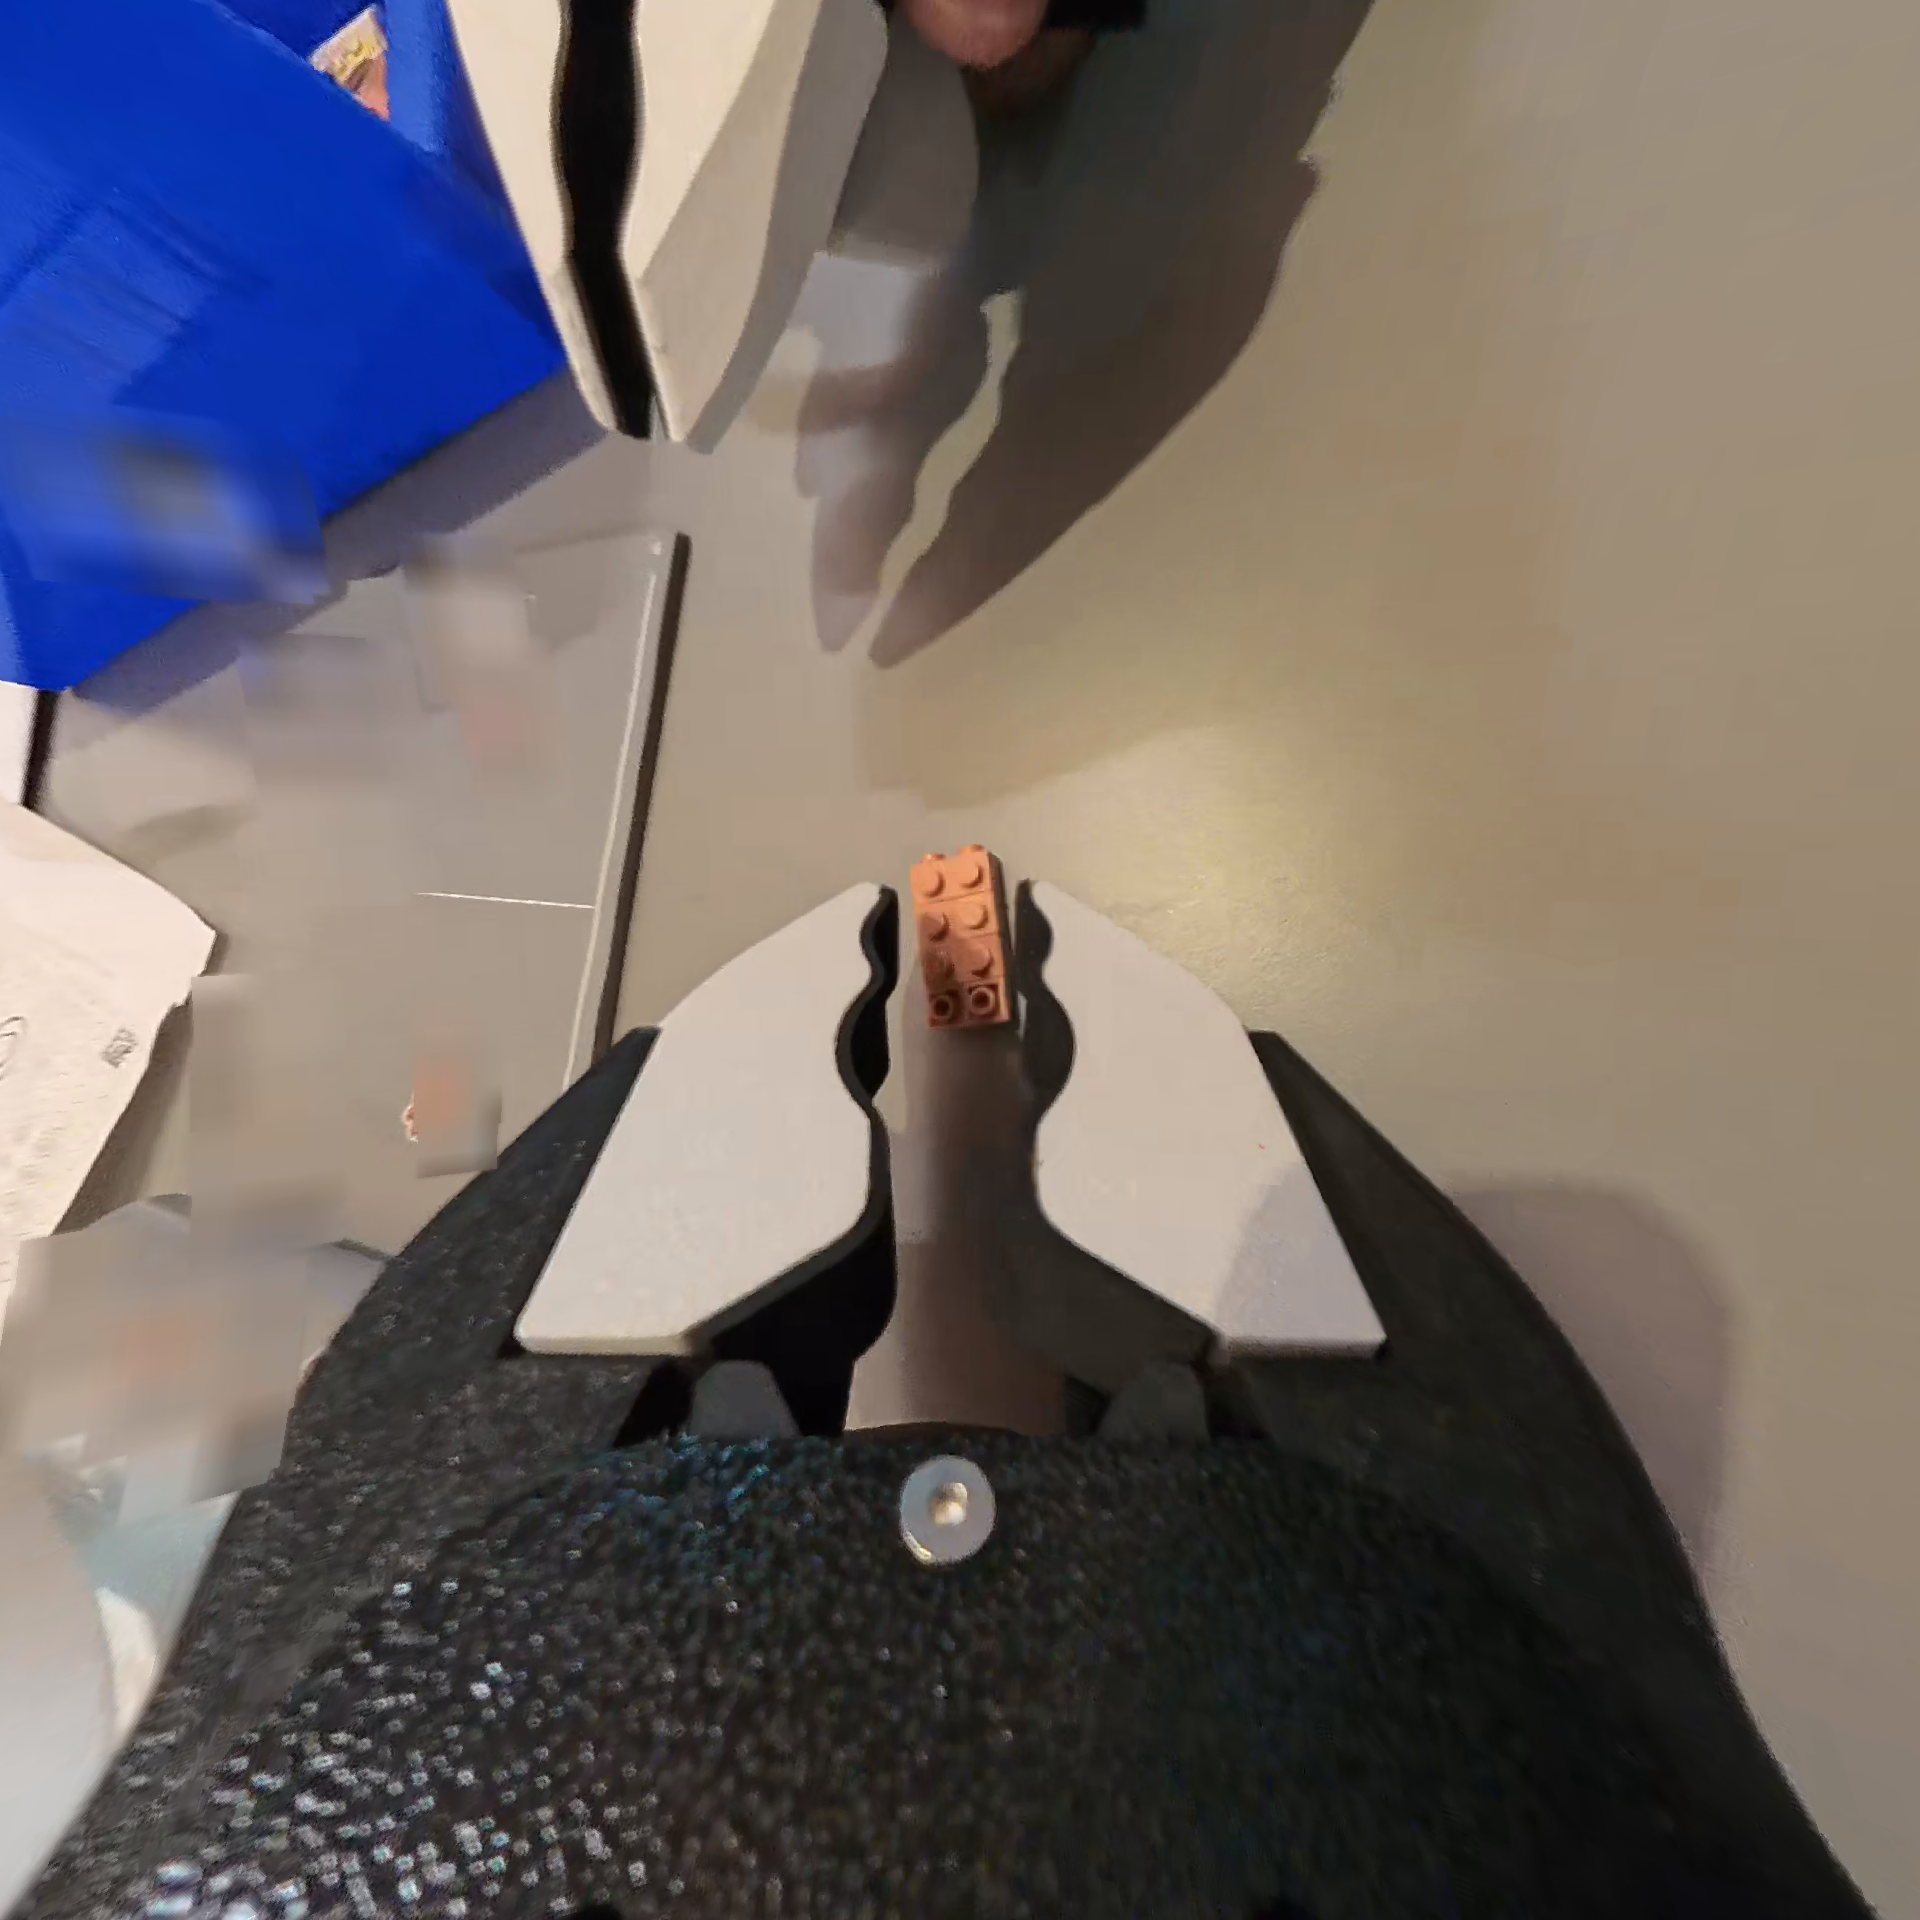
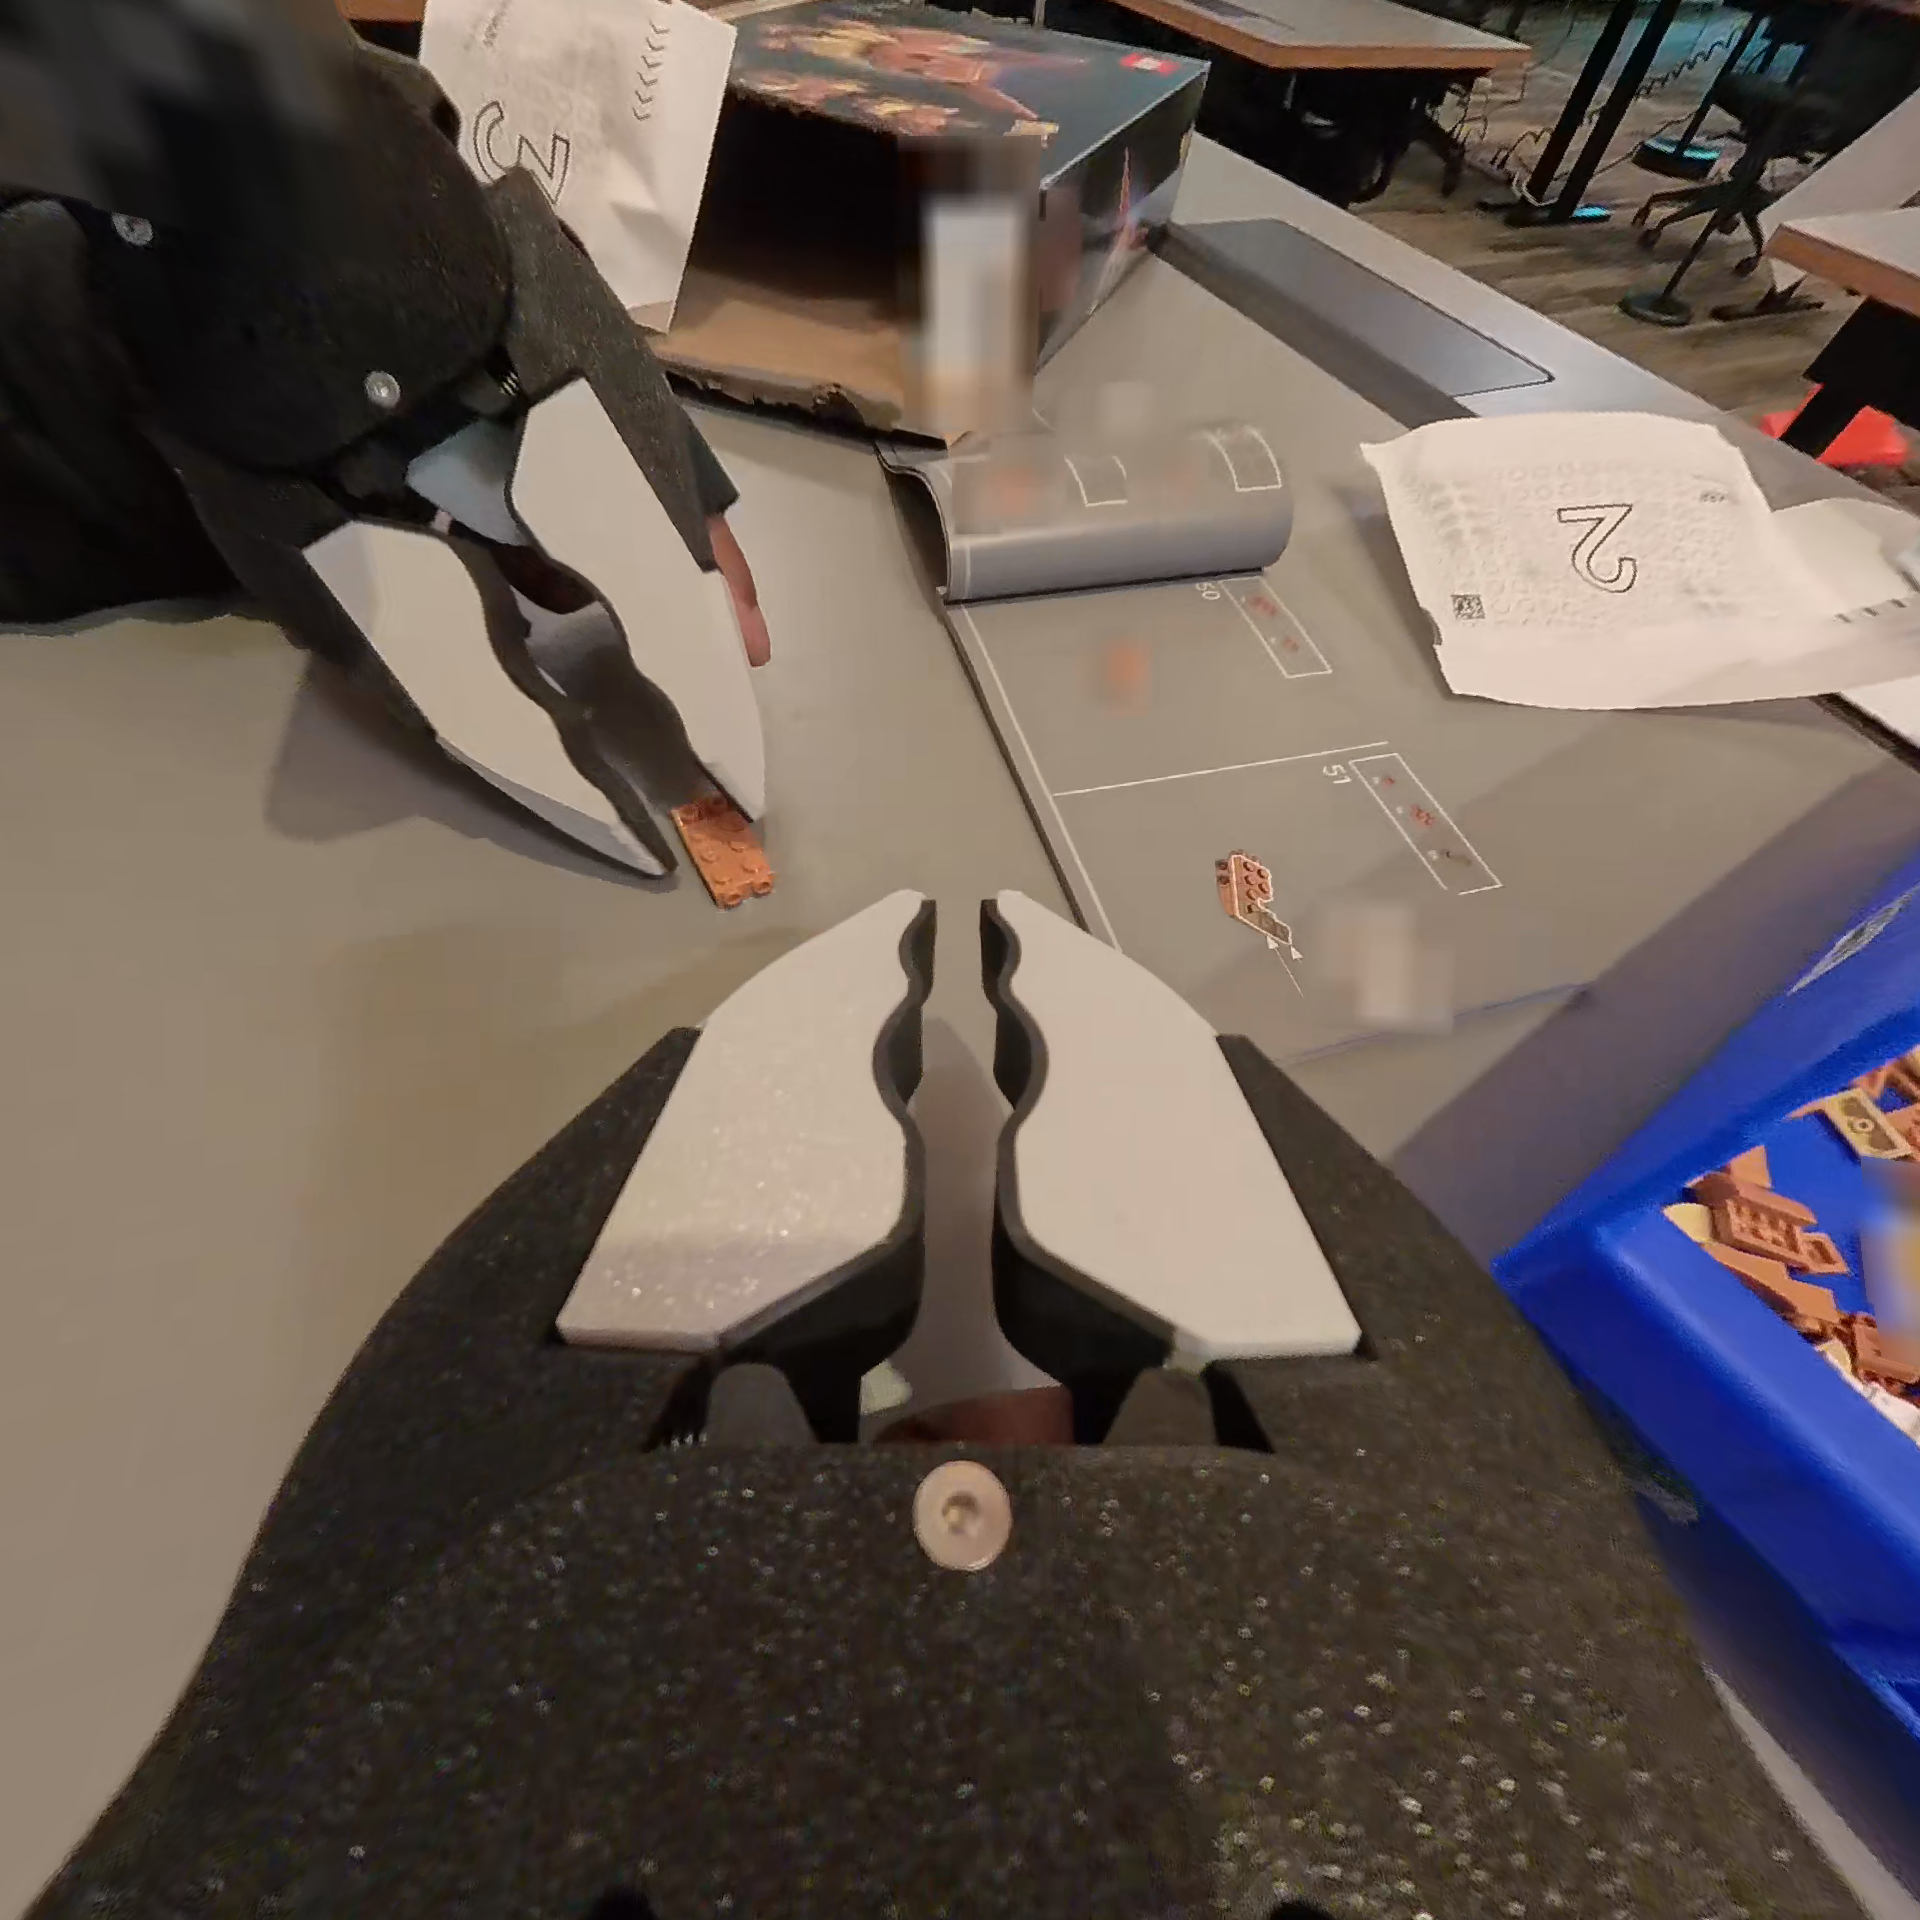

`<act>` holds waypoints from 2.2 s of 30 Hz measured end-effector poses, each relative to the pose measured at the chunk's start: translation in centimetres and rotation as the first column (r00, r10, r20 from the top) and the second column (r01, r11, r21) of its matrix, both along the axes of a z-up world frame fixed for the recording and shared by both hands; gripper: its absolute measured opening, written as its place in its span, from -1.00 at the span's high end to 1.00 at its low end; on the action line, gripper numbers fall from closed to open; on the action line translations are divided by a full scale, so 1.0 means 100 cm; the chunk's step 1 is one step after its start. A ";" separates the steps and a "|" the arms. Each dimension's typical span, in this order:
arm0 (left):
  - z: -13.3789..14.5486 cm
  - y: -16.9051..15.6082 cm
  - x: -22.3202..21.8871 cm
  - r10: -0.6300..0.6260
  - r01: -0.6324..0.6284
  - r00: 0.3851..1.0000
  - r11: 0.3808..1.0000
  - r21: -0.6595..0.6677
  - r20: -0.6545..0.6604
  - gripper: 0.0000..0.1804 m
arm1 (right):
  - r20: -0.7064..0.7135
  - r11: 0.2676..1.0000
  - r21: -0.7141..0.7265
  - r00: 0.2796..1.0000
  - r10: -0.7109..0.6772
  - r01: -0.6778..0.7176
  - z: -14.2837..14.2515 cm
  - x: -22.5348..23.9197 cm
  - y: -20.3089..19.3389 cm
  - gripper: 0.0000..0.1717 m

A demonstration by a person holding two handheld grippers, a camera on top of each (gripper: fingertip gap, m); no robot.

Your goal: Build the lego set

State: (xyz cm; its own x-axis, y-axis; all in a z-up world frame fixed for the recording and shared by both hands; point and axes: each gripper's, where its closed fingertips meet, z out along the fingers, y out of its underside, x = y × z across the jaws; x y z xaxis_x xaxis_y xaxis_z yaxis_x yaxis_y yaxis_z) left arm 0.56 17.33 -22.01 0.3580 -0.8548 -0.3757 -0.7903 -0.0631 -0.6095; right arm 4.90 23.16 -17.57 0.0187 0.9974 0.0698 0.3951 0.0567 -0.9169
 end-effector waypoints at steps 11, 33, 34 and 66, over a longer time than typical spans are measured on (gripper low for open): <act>0.031 0.016 -0.011 0.040 -0.037 0.949 0.999 -0.015 0.312 0.76 | -0.005 0.999 -0.040 1.000 0.013 -0.013 0.000 0.004 0.003 0.91; 0.039 0.045 -0.041 0.179 -0.215 0.896 0.976 0.044 0.405 0.86 | -0.052 0.989 -0.146 0.999 -0.003 -0.005 0.006 0.004 0.011 0.86; 0.040 0.045 -0.041 0.182 -0.217 0.892 0.975 0.040 0.414 0.86 | -0.053 0.987 -0.159 0.999 -0.005 -0.004 0.006 0.004 0.012 0.86; 0.055 0.046 -0.052 0.231 -0.266 0.806 0.964 -0.014 0.545 1.00 | -0.072 0.981 -0.191 0.997 -0.029 0.014 0.009 0.009 0.014 0.80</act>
